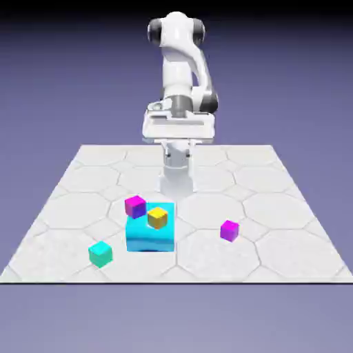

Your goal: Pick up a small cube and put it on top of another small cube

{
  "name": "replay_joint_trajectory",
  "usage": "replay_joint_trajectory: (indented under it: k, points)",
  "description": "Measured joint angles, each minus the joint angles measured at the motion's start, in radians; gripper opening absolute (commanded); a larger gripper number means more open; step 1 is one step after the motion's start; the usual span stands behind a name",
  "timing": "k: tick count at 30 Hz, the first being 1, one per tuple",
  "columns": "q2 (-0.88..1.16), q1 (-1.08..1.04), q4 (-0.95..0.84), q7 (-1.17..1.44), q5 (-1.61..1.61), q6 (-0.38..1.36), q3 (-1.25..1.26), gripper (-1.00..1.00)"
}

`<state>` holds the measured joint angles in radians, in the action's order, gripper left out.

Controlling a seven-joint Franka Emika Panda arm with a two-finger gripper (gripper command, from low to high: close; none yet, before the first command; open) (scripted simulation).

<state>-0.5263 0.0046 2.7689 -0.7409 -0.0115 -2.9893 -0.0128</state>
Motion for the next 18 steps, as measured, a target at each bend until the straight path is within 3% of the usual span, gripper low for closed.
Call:
replay_joint_trajectory:
  k: [18]
  points:
    - [0.652,-0.113,-0.614,0.002,-0.172,0.711,-0.191,0.0]
